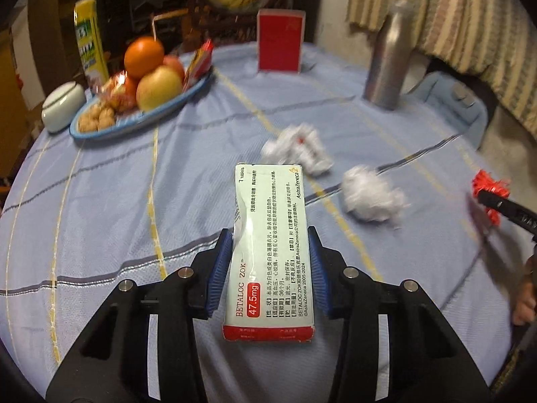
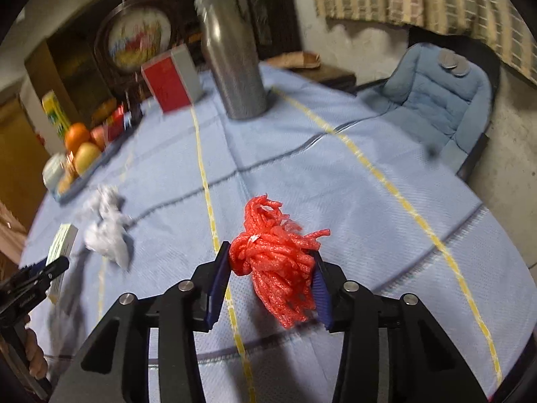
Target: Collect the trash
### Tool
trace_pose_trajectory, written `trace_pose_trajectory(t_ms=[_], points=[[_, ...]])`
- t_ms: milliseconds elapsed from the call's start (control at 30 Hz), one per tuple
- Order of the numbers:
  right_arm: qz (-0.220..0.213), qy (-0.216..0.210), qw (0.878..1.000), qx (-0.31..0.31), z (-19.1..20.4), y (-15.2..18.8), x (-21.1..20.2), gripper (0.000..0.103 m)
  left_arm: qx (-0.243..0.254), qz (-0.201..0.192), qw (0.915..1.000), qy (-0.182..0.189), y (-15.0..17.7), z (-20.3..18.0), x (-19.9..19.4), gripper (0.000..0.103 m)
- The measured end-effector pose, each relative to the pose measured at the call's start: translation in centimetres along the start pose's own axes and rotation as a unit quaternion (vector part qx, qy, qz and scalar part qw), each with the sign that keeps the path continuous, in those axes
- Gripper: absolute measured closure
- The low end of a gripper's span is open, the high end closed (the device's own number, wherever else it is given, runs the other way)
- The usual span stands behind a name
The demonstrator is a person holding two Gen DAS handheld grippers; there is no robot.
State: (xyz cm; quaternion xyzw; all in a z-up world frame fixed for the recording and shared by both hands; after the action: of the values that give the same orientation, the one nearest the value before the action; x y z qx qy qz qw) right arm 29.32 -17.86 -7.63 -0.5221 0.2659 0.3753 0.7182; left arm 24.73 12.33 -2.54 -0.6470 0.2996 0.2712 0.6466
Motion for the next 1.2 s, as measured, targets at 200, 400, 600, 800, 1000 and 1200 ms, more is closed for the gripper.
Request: trace_pose_trajectory(t_ms=[200,400,600,800,1000,1200], points=[[-0.054,-0.045,0.998,0.002,-1.5,2.6,-7.3,0.059,0.010,-0.037,0.9989,0.028,0.7,-1.7,-3.4,0.058],[-0.094,-0.026,0.995,0.007,-6.3,5.4,-14.0,0.058,0.007,-0.057,0.9948,0.084,2.6,-4.2,-6.3,0.058],[-0.097,0.028,0.994,0.035,-12.9,9.0,-17.5,0.058,0.034,-0.061,0.9900,0.123,4.3,-9.0,-8.0,0.058],[-0.079,0.080,0.992,0.064,-18.8,12.9,-18.3,0.057,0.071,-0.054,0.9827,0.162,4.9,-14.4,-8.9,0.058],[-0.038,0.117,0.987,0.100,-23.9,16.0,-16.8,0.052,0.109,-0.037,0.9693,0.217,5.4,-20.8,-8.7,0.058],[0.019,0.149,0.974,0.169,-29.6,18.5,-14.1,0.029,0.175,-0.002,0.9502,0.258,6.7,-28.9,-7.5,0.058]])
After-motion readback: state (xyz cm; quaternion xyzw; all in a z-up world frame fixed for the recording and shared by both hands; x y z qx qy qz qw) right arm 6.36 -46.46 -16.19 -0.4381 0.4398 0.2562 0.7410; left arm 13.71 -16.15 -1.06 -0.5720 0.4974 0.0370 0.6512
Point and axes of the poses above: each gripper's, at about its wrist camera, not at the fingertips, and x roughly the way its jaws point, z to its left, y to its underside, the point moved 2 cm from there along x, roughly the way its jaws point, and after that the axes turned 2 degrees about x, right-handed, at the moved point
